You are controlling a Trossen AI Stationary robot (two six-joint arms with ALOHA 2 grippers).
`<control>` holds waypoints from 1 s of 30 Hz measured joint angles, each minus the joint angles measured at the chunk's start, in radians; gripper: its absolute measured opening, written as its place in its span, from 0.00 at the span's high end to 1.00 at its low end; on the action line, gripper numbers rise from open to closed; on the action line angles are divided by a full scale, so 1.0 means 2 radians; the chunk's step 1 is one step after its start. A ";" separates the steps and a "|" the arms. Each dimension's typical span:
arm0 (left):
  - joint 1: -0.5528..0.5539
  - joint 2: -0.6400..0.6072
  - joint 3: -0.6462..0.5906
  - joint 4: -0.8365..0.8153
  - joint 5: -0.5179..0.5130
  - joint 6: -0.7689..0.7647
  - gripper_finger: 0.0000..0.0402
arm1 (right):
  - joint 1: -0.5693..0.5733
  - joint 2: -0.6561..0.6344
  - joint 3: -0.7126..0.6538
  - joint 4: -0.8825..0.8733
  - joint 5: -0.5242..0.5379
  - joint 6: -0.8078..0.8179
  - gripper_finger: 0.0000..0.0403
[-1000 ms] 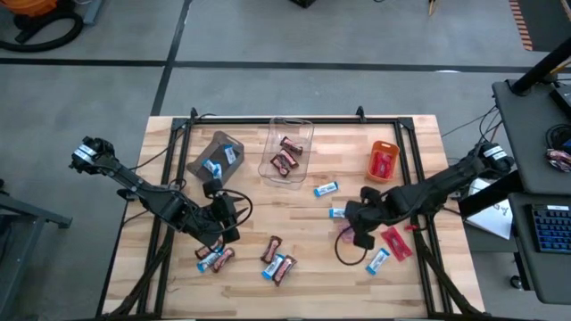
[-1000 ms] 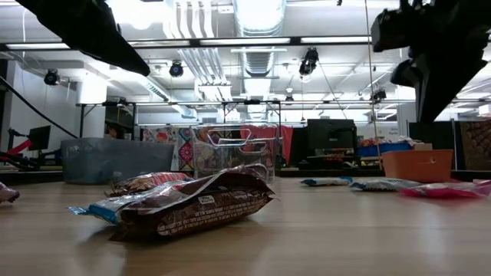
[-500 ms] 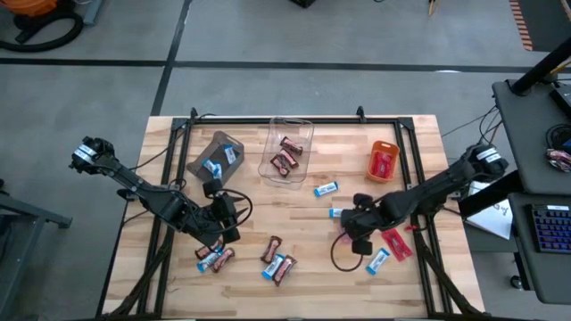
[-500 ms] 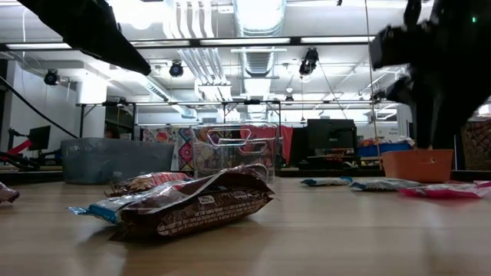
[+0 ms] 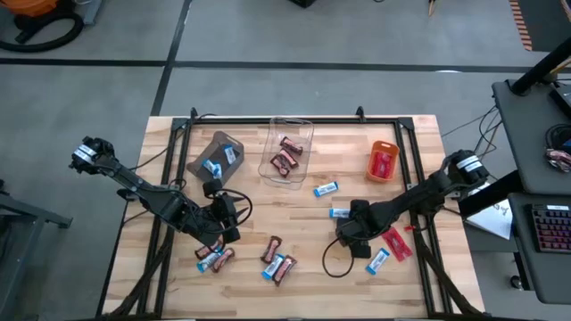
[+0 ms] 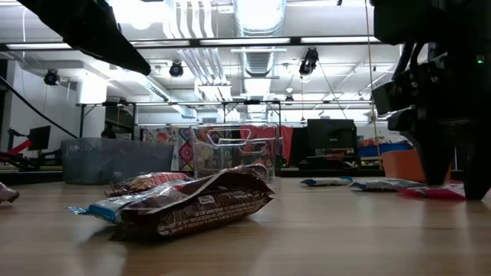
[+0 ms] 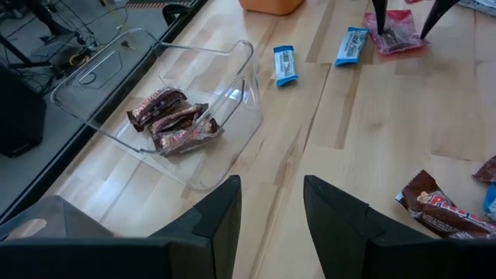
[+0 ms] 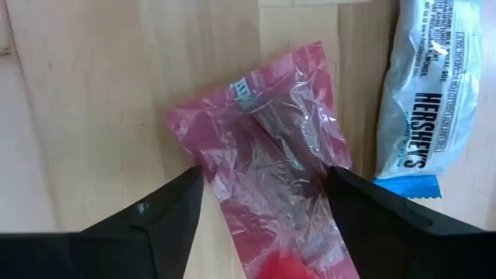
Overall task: Sort candy
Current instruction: Put the red candy into the orange bin
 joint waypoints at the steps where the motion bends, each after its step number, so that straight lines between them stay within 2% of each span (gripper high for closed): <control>1: 0.000 0.000 0.000 0.000 -0.001 0.000 0.69 | 0.000 0.005 0.000 0.000 0.000 0.000 0.36; 5: 0.000 0.000 0.000 0.000 -0.001 0.000 0.69 | 0.000 0.012 0.000 0.001 -0.002 0.001 0.47; 13: 0.000 0.000 0.000 0.000 -0.001 0.000 0.69 | -0.001 -0.008 -0.002 0.001 0.007 0.013 0.81; 17: 0.000 0.000 0.000 0.000 -0.002 0.000 0.69 | 0.000 -0.018 -0.003 0.005 0.000 0.013 0.95; 25: 0.000 0.000 -0.004 -0.001 -0.002 0.000 0.69 | -0.002 -0.058 0.006 0.012 -0.006 0.009 0.98; 30: 0.000 0.000 -0.007 0.001 -0.002 0.000 0.69 | -0.032 -0.104 0.036 0.011 -0.002 0.028 0.98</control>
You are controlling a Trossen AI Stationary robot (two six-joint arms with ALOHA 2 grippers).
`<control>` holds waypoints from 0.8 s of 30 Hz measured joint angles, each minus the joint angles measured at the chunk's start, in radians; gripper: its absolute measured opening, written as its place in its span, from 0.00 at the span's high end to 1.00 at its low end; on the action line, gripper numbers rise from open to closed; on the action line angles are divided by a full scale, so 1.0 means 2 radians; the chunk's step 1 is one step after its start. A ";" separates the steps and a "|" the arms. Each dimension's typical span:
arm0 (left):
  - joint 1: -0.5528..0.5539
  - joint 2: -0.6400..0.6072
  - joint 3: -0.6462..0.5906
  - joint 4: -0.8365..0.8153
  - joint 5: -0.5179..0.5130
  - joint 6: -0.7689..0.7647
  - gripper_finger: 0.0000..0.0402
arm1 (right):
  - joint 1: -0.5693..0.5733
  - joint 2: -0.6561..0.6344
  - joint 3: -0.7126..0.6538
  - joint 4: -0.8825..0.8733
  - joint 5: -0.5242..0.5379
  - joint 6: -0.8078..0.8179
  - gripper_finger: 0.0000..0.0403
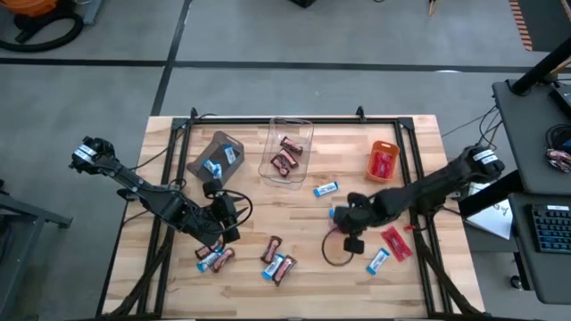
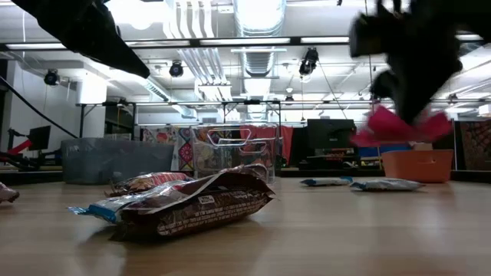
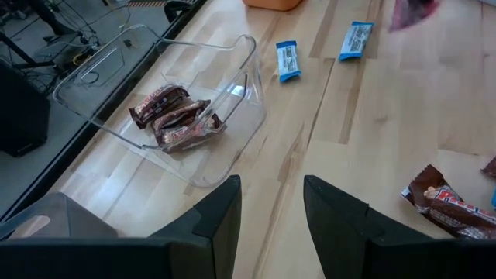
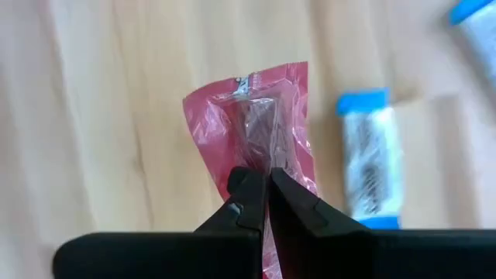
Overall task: Sort candy
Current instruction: Put the red candy into the orange bin
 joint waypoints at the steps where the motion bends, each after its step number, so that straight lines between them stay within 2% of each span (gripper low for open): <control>1: 0.000 0.000 0.000 0.001 0.000 0.000 0.69 | -0.009 -0.008 0.007 0.000 0.003 0.004 0.98; 4: 0.000 0.000 0.000 0.001 -0.001 0.000 0.69 | -0.038 -0.030 0.029 -0.016 0.035 0.013 0.98; 8: 0.000 0.000 0.000 0.001 -0.001 0.000 0.69 | -0.083 -0.039 0.059 -0.111 0.081 0.009 0.98; 10: 0.000 0.000 0.000 0.001 -0.001 0.000 0.69 | -0.111 -0.038 0.076 -0.177 0.116 0.017 0.98; 13: 0.000 0.000 0.000 0.001 -0.001 0.000 0.69 | -0.169 -0.033 0.100 -0.306 0.209 0.088 0.98; 14: 0.000 0.000 0.000 0.001 -0.001 0.000 0.69 | -0.194 -0.032 0.105 -0.342 0.225 0.112 0.98; 17: 0.000 0.000 0.000 0.001 -0.001 0.000 0.69 | -0.269 -0.036 0.105 -0.385 0.226 0.154 0.98; 21: 0.000 0.000 0.000 0.001 -0.001 0.000 0.69 | -0.350 -0.040 0.076 -0.360 0.220 0.147 0.98; 24: 0.000 0.000 0.000 0.001 -0.001 0.000 0.69 | -0.389 -0.036 0.057 -0.350 0.217 0.156 0.98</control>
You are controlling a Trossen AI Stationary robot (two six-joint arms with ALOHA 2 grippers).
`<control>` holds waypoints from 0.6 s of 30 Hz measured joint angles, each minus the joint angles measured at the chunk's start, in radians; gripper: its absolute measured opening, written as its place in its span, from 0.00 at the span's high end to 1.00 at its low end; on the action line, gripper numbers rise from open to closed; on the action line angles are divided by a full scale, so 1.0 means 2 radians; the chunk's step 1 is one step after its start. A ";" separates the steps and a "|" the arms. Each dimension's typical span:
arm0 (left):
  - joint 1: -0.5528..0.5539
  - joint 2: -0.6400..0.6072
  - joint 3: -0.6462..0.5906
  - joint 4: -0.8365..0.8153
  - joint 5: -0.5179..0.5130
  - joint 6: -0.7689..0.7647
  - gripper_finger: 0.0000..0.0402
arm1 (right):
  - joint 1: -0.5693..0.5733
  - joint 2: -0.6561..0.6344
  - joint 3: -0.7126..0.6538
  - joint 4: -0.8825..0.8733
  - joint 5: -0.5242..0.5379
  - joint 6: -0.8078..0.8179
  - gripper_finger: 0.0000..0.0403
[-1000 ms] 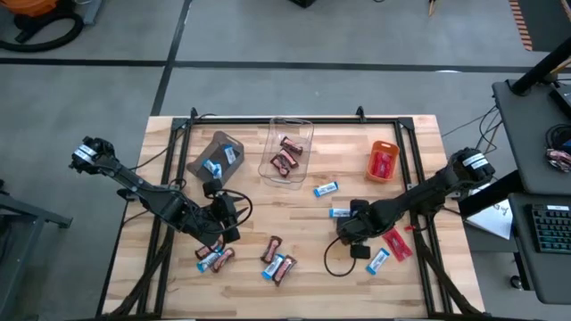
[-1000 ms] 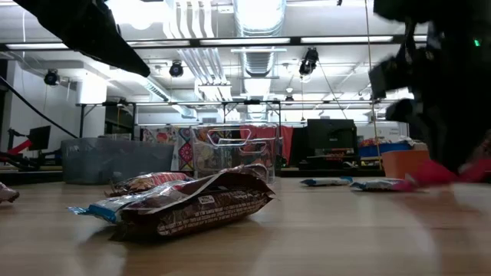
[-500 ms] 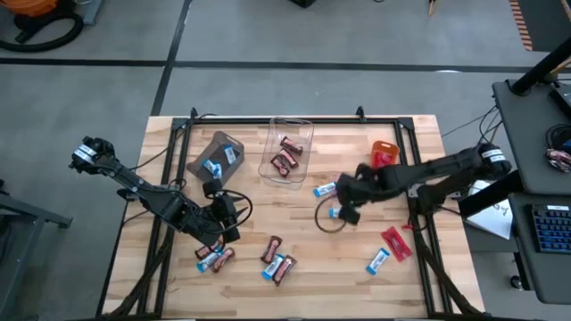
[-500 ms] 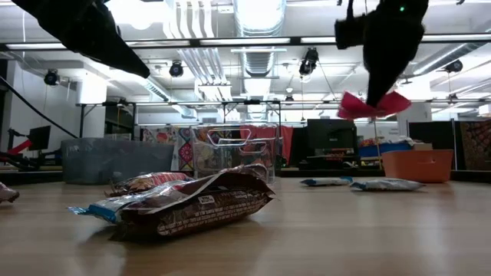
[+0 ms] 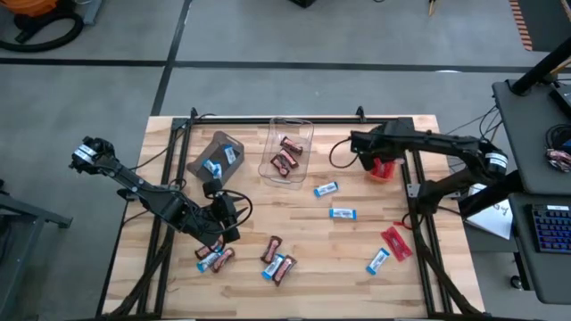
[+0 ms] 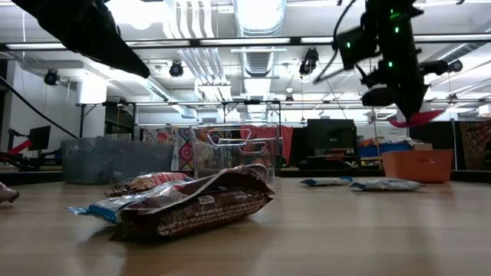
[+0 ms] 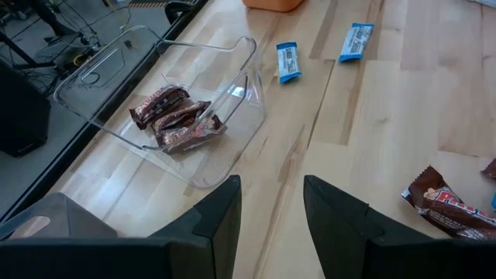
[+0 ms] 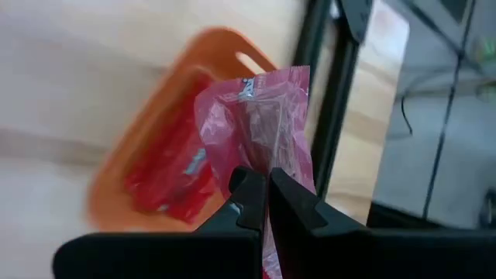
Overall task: Sort candy
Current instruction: Put the red candy into the orange bin
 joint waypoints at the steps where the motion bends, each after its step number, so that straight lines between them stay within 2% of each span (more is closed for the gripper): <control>1: 0.000 0.000 0.000 0.000 0.000 0.000 0.69 | -0.008 0.000 -0.008 0.008 -0.002 0.006 0.98; 10: 0.000 0.000 0.000 0.000 0.000 0.000 0.69 | -0.017 -0.004 -0.056 0.127 -0.004 0.132 0.98; 14: 0.000 0.000 0.000 0.000 0.000 0.000 0.69 | -0.017 -0.004 -0.060 0.137 -0.005 0.185 0.98; 18: 0.000 0.000 0.000 0.000 0.000 0.000 0.69 | -0.017 -0.004 -0.060 0.134 0.000 0.196 0.98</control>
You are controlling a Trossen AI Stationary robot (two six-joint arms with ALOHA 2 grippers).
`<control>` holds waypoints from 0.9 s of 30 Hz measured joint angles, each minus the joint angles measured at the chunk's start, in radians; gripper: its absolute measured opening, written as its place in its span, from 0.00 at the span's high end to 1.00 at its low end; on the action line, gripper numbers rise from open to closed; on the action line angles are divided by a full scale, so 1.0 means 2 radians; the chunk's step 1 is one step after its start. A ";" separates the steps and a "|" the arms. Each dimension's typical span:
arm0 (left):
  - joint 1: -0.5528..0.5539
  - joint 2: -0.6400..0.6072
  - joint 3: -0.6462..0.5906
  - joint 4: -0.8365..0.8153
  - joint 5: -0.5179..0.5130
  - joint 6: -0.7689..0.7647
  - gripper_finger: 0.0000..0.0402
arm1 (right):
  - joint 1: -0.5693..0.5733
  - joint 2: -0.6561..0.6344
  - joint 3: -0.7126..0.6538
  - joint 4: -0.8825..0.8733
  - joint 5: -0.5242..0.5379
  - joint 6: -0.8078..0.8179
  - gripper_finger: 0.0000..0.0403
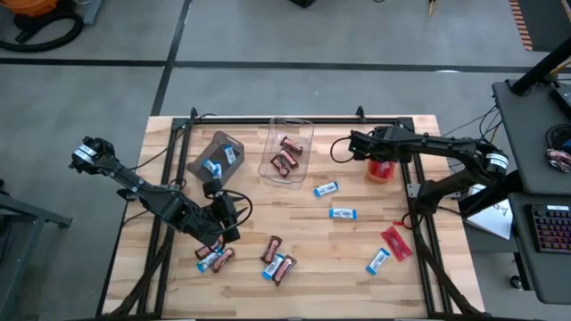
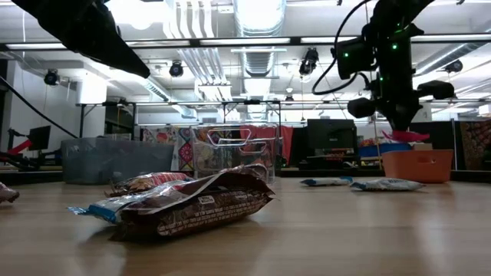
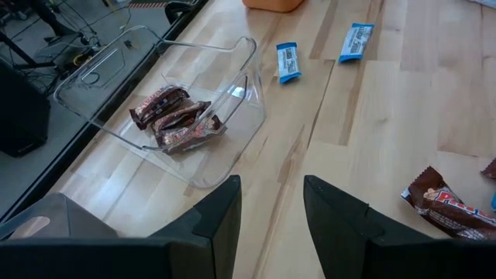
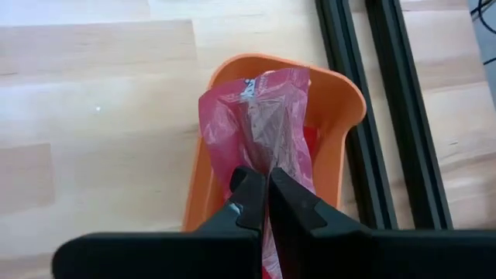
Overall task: Sort candy
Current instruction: Put the red candy into the orange bin, then put the brown chocolate into the transparent bin
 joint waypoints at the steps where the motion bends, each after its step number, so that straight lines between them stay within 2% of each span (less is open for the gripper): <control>1: 0.000 0.000 0.000 0.000 0.000 0.000 0.69 | 0.000 0.000 0.000 0.000 0.005 0.001 0.98; 7: 0.000 0.000 0.000 0.000 0.000 0.000 0.69 | 0.000 0.000 -0.001 -0.002 0.006 -0.003 0.92; 22: 0.000 0.000 -0.001 0.001 0.000 0.000 0.69 | 0.000 0.000 -0.001 -0.003 0.006 -0.016 0.58; 27: 0.000 0.000 -0.001 0.002 0.000 0.000 0.69 | 0.003 0.000 -0.001 -0.003 0.006 -0.031 0.50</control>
